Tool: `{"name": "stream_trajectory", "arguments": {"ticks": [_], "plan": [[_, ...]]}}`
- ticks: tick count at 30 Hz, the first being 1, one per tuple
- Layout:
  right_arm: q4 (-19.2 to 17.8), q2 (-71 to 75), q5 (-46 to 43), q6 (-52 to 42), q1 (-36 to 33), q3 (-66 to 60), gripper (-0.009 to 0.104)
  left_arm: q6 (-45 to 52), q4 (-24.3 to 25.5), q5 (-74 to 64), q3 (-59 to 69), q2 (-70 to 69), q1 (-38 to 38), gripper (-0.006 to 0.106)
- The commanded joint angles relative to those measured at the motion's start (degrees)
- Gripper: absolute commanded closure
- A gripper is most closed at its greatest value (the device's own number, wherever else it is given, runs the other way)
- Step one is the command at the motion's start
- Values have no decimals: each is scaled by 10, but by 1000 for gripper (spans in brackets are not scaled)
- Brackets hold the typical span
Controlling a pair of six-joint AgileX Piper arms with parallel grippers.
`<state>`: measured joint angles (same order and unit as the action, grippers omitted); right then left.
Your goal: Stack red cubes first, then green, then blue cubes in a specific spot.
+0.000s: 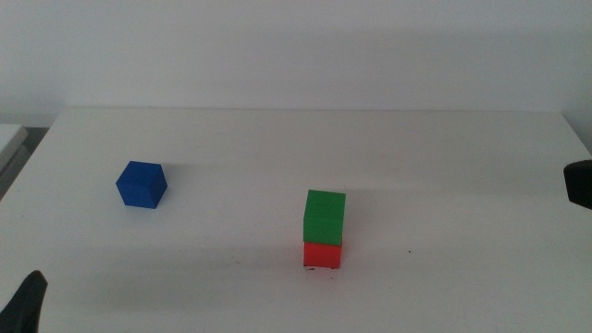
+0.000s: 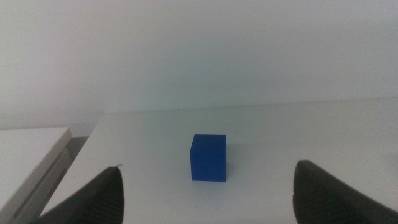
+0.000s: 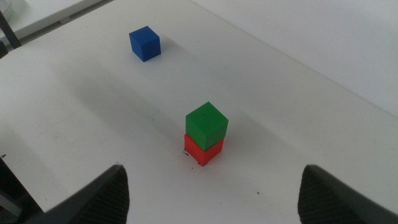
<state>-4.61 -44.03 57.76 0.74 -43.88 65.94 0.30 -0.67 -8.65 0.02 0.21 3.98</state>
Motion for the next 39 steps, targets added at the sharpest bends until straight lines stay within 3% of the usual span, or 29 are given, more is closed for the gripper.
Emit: {"name": "stream_trajectory", "arguments": {"ticks": [1,8,18,23,29,39], "plan": [[-7,2,-5,-1,-1,-4,15,4,-2,7,0,-2,-1,9],[-6,2,-6,-1,-1,-4,15,4,-2,-63,-31,31,-9,9],[-6,2,-6,-1,-1,-4,15,31,-28,-364,-402,402,-35,9],[-6,2,-6,-1,-1,-4,15,-32,-41,-405,-486,520,-35,9],[-6,2,-6,-1,-1,-4,15,-30,-68,-401,-548,655,-35,9],[-6,2,-6,-1,-1,-4,15,26,-11,-418,-701,875,-35,9]]}}
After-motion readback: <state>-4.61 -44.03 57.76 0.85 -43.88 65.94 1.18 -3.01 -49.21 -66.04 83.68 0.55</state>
